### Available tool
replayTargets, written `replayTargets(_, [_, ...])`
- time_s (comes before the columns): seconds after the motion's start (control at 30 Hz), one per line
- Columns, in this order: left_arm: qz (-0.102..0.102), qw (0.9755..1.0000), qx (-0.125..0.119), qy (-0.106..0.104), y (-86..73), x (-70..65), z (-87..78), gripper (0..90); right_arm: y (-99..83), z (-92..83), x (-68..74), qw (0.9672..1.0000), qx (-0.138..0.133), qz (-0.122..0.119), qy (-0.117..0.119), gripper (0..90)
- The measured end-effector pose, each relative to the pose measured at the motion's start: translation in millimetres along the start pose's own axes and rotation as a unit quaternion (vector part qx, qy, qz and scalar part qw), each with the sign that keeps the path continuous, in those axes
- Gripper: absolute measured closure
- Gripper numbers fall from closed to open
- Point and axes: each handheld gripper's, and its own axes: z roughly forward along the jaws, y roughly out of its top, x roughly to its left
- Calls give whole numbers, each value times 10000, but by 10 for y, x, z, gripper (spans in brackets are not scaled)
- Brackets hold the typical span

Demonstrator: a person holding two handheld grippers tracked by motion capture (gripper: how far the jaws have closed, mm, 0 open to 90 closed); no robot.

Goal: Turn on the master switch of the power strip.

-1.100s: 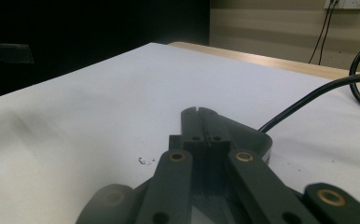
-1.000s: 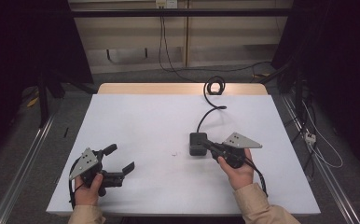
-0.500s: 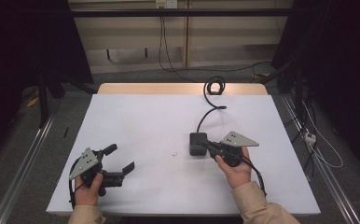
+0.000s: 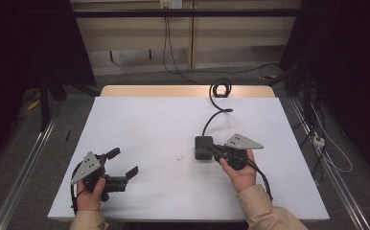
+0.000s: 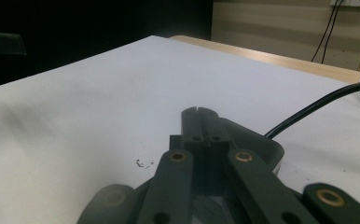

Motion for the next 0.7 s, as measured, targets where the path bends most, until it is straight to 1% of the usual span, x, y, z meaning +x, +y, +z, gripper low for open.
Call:
replayTargets(0.27, [-5,10000,1,-2,-1,2,2,31,-1,34,15,10000,57,-49,12,900])
replayTargets(0.37, [-5,10000,4,-10,-1,6,1,30,-6,42,12,9999,91,-58,-38,900])
replayTargets(0.7, [-8,10000,-10,8,-1,11,-1,31,-24,84,-15,9998,177,-70,-100,900])
